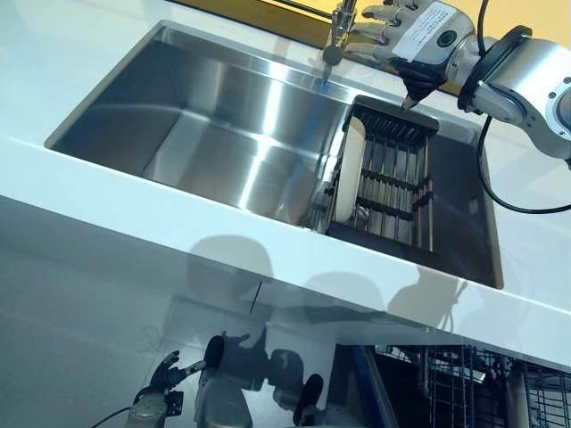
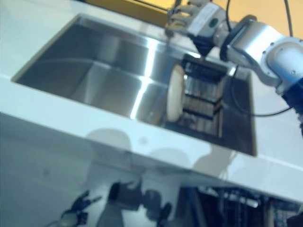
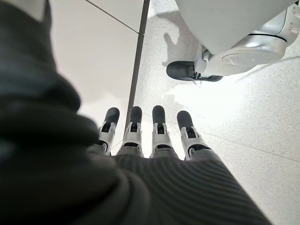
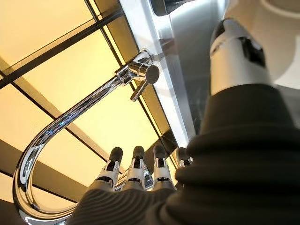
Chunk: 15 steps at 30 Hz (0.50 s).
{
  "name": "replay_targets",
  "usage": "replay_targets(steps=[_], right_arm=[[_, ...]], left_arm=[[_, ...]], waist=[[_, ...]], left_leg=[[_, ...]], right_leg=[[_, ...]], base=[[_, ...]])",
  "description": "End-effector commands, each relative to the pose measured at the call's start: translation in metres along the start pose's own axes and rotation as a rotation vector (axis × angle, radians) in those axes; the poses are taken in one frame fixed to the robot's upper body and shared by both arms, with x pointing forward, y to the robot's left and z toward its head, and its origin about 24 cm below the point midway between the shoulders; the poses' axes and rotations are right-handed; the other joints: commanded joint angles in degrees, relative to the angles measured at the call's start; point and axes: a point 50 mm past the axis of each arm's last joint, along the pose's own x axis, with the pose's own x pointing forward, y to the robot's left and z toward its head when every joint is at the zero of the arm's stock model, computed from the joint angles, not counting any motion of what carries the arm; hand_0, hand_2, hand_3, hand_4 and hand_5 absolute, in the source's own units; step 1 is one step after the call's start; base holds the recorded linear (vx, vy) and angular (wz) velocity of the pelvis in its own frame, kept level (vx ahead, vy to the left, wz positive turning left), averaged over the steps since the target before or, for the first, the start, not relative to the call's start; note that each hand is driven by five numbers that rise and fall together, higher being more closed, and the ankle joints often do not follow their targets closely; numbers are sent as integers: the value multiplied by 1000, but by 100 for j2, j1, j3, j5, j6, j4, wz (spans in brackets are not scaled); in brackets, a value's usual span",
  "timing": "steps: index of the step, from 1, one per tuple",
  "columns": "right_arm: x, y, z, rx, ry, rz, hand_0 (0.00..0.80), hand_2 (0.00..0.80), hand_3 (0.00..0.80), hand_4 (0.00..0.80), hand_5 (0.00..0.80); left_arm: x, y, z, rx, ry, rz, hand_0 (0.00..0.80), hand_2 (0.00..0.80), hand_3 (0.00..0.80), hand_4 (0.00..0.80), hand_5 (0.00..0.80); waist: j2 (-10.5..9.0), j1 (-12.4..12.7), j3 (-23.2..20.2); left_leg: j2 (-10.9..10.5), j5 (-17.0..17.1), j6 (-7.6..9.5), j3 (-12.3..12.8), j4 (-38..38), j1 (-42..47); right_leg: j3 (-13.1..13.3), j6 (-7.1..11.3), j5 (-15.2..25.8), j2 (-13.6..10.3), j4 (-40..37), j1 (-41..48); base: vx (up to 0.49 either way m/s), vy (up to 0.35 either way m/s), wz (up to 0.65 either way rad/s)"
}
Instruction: Take plates into dishwasher
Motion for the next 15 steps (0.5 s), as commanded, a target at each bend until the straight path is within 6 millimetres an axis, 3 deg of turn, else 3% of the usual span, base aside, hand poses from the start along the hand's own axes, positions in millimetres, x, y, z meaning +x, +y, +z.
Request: replay_targets(steps=[1,15], right_arm=[[-2,-15,-7,-68,9,-12,0,0,0,0,0],[-1,-11,1,-71,-28,12,0,0,0,0,0]], left_arm=[[6,16,26,-31,-103,48,0,0,0,0,0],[6,17,33,-81,-136,57,0,0,0,0,0]], waist=[[-252,-42,97],[-202,-45,249]], left_leg=[[-193,-308,229,494,-24,76],[-196,-292,219,524,-24,-45]], right_leg=[[198,270,-6,-154,3,-101],[229,267,24,-163,3,-258]], base=[[0,0,0],[0,0,0]])
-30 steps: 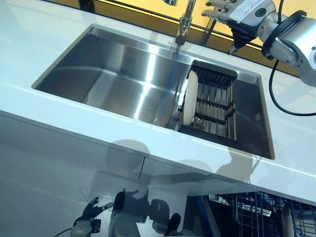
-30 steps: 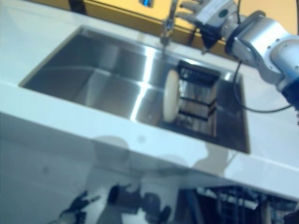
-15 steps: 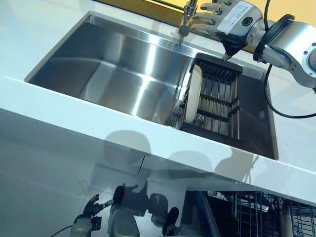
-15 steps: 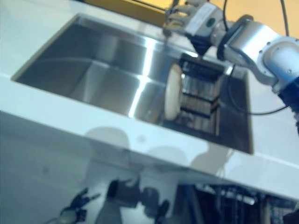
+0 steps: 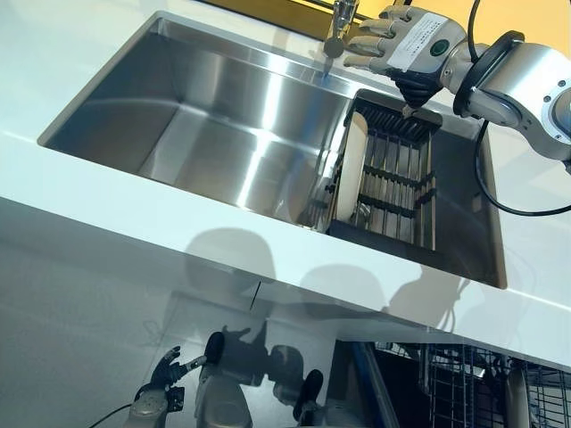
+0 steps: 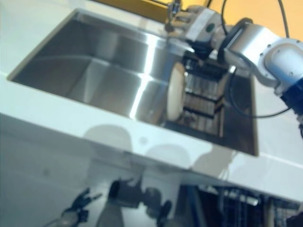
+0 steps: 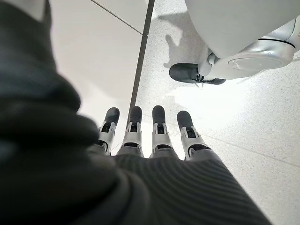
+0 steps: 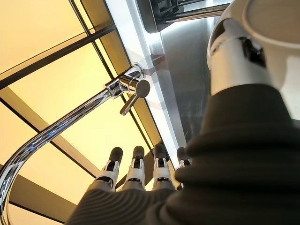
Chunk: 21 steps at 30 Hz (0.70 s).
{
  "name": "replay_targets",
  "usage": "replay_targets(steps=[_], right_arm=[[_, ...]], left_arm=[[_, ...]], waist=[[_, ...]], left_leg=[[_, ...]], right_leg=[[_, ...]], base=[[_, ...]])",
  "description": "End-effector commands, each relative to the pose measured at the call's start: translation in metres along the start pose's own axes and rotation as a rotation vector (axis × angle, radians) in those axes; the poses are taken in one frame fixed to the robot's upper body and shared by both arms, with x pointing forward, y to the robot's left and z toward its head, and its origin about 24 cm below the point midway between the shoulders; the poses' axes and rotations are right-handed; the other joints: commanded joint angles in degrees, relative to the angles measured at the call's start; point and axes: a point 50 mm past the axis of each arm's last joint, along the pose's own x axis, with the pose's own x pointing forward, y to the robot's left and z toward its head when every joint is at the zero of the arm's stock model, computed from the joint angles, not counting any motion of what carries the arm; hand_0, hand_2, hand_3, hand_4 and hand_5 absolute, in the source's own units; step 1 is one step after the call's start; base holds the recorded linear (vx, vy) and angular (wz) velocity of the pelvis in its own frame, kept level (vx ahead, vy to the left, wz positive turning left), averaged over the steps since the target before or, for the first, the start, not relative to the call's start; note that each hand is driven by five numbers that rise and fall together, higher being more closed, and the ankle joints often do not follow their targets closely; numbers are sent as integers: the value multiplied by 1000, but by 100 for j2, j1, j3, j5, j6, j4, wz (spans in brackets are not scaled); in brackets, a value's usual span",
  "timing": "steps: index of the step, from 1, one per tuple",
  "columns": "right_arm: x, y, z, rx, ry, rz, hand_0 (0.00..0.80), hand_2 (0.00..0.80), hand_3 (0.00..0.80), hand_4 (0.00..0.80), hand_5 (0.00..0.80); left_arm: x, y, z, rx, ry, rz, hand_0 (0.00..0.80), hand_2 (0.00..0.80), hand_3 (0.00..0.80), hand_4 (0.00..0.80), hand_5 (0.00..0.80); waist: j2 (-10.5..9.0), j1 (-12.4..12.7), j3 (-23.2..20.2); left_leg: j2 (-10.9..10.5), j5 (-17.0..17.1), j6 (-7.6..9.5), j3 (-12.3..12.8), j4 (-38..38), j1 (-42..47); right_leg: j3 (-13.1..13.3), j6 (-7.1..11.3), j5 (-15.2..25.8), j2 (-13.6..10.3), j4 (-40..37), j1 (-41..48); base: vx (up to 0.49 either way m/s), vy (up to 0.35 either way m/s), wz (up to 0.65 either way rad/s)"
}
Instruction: Take plates into dishwasher
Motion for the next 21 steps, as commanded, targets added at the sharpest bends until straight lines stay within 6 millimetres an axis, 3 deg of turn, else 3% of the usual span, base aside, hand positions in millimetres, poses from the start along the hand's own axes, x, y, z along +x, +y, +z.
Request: replay_targets(steps=[1,21], right_arm=[[-2,-13,-4,-53,-3,-26,0,0,0,0,0],[-1,-15,18,-37,-101,-19,0,0,0,0,0]], left_arm=[[6,16,29,-51,-116,57,0,0,0,0,0],[6,14,28,-64,-115,51,0,0,0,0,0]], waist=[[-226,-52,209],[-166,-32,277]], left_leg=[[-195,-291,217,520,-25,63],[-223,-281,216,537,-25,33]], right_leg=[[223,270,22,-163,-2,-156],[184,278,32,-201,-2,-204]], base=[[0,0,0],[0,0,0]])
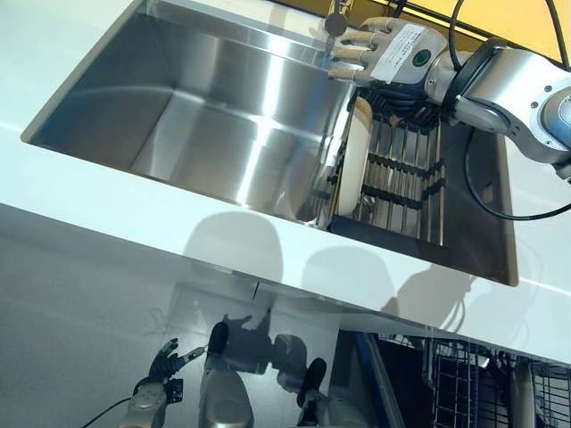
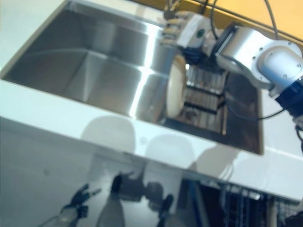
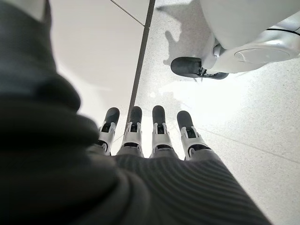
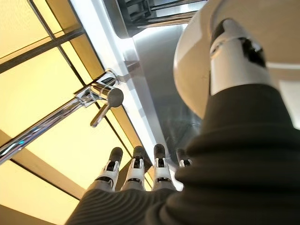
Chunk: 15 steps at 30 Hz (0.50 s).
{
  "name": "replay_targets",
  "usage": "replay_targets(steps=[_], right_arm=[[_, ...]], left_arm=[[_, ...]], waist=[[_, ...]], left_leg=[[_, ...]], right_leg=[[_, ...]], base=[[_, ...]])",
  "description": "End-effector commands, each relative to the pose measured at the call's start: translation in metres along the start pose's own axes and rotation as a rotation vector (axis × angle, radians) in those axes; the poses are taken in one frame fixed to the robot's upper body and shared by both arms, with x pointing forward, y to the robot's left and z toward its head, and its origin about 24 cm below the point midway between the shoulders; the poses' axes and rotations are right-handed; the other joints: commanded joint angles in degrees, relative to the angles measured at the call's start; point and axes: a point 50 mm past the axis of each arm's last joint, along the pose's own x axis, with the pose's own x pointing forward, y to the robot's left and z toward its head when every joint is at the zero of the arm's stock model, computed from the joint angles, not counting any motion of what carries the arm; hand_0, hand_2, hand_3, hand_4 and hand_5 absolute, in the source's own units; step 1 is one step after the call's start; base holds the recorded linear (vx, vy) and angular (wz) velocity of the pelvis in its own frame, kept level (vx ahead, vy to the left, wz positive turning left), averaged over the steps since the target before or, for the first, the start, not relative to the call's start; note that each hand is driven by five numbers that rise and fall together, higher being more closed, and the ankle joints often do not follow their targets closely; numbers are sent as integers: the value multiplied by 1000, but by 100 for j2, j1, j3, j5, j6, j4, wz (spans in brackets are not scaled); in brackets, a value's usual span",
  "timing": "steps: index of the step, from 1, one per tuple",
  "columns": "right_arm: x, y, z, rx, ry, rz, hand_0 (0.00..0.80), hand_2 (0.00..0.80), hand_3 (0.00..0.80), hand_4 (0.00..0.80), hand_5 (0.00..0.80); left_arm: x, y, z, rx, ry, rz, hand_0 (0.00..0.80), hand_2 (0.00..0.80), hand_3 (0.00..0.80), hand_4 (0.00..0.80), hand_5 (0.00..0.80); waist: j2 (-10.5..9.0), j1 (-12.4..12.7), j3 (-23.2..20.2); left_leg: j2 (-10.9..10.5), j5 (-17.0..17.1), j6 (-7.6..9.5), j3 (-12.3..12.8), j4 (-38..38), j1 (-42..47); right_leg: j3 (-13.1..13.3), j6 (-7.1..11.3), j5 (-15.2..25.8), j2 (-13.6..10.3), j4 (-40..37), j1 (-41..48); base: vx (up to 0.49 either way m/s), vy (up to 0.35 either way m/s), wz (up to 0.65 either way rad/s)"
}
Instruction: Take plates into dishwasher
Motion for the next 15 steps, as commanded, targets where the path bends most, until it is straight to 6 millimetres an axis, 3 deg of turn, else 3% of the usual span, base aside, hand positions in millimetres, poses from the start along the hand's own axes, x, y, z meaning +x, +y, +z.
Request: replay_targets(steps=[1,15], right_arm=[[-4,-7,0,-20,-14,-9,0,0,0,0,0],[-6,-3,18,-16,-109,42,0,0,0,0,0]], left_arm=[[3,10,15,-22,-68,31,0,0,0,0,0],[2,11,12,-17,-58,35,0,0,0,0,0]], waist=[[-241,-40,67],[-274,-54,-10]], left_leg=[[-220,-284,215,532,-27,109],[-209,-309,215,545,-27,184]], right_leg=[[182,278,30,-200,-5,-127],[197,276,13,-203,-5,-62]], base=[[0,0,0],[0,0,0]])
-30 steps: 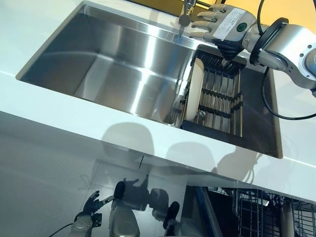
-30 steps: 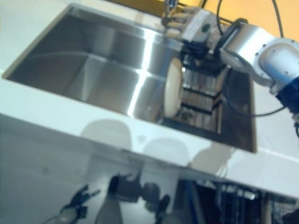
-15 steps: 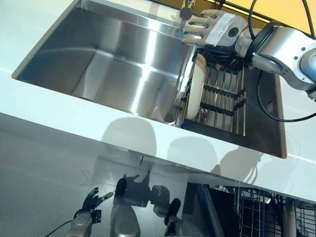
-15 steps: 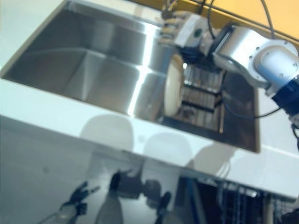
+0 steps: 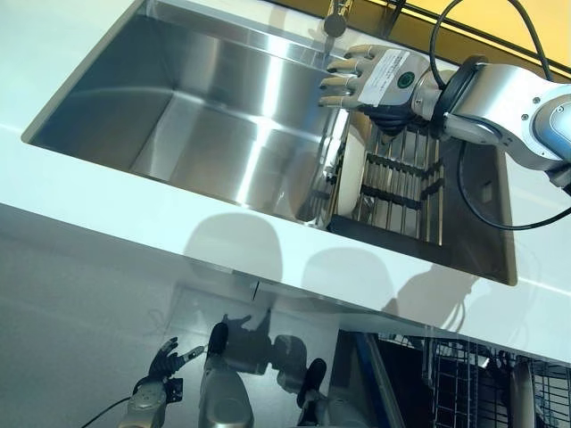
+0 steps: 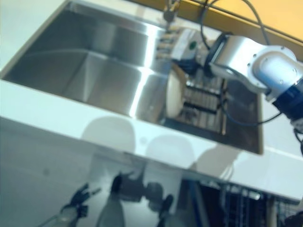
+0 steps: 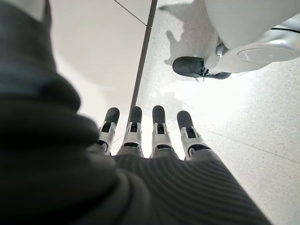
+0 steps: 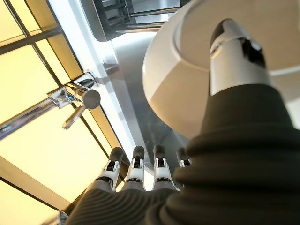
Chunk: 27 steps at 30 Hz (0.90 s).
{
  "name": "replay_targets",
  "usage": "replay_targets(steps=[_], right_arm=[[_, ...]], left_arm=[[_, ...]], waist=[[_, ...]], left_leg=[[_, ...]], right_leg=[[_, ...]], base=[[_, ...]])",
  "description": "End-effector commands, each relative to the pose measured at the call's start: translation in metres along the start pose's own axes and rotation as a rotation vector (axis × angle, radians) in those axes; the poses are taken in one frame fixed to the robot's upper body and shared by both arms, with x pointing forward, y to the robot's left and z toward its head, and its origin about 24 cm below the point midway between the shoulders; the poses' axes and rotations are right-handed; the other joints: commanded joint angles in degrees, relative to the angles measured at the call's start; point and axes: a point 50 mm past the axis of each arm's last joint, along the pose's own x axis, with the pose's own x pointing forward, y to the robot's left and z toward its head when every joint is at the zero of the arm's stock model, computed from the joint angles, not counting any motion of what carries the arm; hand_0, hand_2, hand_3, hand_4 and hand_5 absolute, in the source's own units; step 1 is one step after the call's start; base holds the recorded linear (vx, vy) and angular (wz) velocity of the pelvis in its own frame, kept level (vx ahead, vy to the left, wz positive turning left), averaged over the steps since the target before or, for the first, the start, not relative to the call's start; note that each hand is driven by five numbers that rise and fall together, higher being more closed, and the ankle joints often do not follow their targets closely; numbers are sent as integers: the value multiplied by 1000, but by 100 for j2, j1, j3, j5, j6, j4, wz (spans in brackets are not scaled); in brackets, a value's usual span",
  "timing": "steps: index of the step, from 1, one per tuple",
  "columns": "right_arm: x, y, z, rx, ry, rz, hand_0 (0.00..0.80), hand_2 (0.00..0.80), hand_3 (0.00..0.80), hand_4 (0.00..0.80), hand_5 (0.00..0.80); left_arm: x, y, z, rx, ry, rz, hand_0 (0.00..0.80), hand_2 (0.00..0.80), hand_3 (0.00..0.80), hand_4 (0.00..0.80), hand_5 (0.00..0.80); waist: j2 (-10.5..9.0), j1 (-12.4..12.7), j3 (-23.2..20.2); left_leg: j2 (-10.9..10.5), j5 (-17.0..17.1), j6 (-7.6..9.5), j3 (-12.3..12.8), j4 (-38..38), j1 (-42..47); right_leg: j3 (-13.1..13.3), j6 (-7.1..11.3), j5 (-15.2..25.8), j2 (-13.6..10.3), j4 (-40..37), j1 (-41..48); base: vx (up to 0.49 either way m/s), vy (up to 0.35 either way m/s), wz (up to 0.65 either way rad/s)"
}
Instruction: Take plates into dishwasher
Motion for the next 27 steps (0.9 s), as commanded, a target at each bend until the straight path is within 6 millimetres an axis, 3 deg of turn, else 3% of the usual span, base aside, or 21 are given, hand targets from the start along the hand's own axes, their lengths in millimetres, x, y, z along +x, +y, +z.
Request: replay_targets(steps=[1,11,18,19,20,21,23,27], right_arm=[[-7,2,2,6,-13,20,0,0,0,0,0],[-6,13,17,11,-76,88,0,0,0,0,0],[-2,34,24,-15,-101,183,0,0,0,0,0],[-2,37,25,-23,-103,200,47,47,47,47,47],[-2,43,26,-30,-103,221,326,326,326,326,326],[-2,48,26,-37,-102,238,515,515,515,515,515],[-3,55,25,-54,-97,259,800,800,800,800,800],[-4,66,17,-72,-47,296,800,800,800,800,800]], left_arm=[[2,11,12,-12,-56,30,0,0,0,0,0],[3,10,13,-27,-63,30,0,0,0,0,0],[3,8,16,-31,-73,23,0,0,0,0,0],[4,8,17,-33,-73,23,0,0,0,0,0],[4,7,17,-35,-74,21,0,0,0,0,0],[4,7,17,-35,-73,20,0,0,0,0,0],[4,7,17,-34,-73,19,0,0,0,0,0],[4,7,19,-32,-82,17,0,0,0,0,0]], waist=[[-272,-54,-10],[-241,-62,87],[-183,-33,171],[-175,-33,178],[-166,-30,188],[-161,-30,193],[-155,-25,200],[-143,-24,222]], left_leg=[[-206,-310,215,548,-35,149],[-176,-285,202,581,-35,121],[-176,-267,202,582,-35,71],[-175,-265,200,581,-35,66],[-174,-261,199,584,-35,64],[-172,-257,198,588,-35,64],[-164,-254,195,592,-35,63],[-166,-249,200,598,-35,46]], right_leg=[[198,278,12,-201,-6,-104],[204,273,37,-196,-6,-159],[192,261,51,-214,-6,-208],[191,261,50,-218,-6,-212],[187,261,54,-222,-6,-215],[185,260,58,-225,-6,-217],[181,264,62,-232,-6,-219],[188,271,73,-237,-6,-242]], base=[[0,0,0],[0,0,0],[0,0,0],[0,0,0],[0,0,0],[0,0,0],[0,0,0],[0,0,0]])
